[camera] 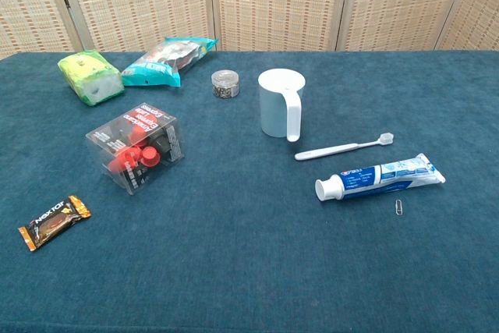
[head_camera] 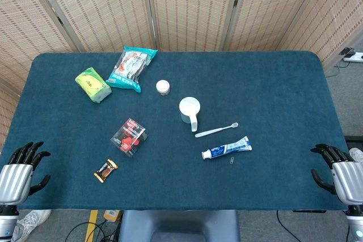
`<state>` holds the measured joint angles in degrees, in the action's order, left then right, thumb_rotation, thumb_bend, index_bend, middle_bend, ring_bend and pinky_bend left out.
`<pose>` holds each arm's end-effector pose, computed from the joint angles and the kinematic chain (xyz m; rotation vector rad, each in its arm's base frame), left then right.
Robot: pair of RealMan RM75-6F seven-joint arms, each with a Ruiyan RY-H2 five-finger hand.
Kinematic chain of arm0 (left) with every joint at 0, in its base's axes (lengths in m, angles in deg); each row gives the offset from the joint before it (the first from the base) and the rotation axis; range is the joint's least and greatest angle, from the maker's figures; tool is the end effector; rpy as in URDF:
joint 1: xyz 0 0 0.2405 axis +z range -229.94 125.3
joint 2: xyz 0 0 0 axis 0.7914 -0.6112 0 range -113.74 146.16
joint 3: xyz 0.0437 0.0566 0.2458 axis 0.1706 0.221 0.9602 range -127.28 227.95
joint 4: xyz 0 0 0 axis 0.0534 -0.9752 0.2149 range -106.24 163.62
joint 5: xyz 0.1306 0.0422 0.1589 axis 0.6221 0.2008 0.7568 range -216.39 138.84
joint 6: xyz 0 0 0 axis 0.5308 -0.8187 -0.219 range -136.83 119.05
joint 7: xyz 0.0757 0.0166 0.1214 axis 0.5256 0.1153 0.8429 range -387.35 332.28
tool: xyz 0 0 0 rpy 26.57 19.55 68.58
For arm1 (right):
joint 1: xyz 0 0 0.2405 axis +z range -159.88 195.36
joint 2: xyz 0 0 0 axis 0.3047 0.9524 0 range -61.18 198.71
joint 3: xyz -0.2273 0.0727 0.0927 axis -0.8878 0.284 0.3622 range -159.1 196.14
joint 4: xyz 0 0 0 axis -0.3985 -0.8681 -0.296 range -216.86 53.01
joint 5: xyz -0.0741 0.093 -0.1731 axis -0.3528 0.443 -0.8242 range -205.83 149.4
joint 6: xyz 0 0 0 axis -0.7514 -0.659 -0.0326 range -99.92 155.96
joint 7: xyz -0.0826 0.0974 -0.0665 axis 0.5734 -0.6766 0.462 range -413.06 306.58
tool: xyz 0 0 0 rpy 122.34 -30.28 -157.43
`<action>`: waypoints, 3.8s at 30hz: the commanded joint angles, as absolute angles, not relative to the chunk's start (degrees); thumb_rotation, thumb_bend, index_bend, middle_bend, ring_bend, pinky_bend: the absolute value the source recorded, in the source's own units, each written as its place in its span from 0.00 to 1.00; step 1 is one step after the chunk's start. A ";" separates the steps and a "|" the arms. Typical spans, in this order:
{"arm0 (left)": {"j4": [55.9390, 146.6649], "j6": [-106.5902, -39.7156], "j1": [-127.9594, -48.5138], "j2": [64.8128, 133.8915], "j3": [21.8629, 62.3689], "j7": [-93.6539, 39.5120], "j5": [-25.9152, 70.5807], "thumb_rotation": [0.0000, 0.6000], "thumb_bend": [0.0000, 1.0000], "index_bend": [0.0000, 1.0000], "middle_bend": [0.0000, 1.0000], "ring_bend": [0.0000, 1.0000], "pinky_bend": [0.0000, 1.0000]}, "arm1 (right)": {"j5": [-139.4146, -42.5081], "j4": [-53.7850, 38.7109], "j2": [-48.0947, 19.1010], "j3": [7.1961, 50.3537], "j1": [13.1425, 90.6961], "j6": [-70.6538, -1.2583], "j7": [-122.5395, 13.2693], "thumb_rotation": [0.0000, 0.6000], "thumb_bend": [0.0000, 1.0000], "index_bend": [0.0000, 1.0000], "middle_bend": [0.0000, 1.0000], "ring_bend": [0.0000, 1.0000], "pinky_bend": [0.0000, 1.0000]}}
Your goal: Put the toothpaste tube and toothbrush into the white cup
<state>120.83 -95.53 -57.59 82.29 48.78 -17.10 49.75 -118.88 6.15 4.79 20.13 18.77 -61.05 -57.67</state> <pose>-0.3018 0.1781 0.1465 -1.4698 -0.7579 -0.8238 -0.3235 -0.1558 0.1682 1.3896 -0.8780 0.9283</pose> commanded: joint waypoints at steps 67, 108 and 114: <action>116.89 -96.53 -54.87 82.24 49.54 -21.90 47.93 1.00 0.31 0.35 0.15 0.12 0.19 | -108.88 -15.95 -22.81 23.32 48.47 -25.87 -38.06 1.00 0.32 0.50 0.30 0.17 0.38; 119.16 -97.01 -54.69 81.48 49.25 -20.15 48.50 1.00 0.31 0.35 0.15 0.12 0.19 | -115.59 4.01 4.21 20.02 45.49 -34.54 -43.23 1.00 0.44 0.72 0.42 0.24 0.38; 119.20 -97.05 -54.64 81.75 49.39 -20.12 48.76 1.00 0.31 0.35 0.15 0.12 0.19 | -114.27 4.85 6.76 19.82 45.70 -32.58 -42.04 1.00 0.44 0.72 0.39 0.24 0.38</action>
<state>119.20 -97.06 -54.63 81.75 49.39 -20.12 48.76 -114.50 4.59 6.24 19.97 45.58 -33.07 -42.66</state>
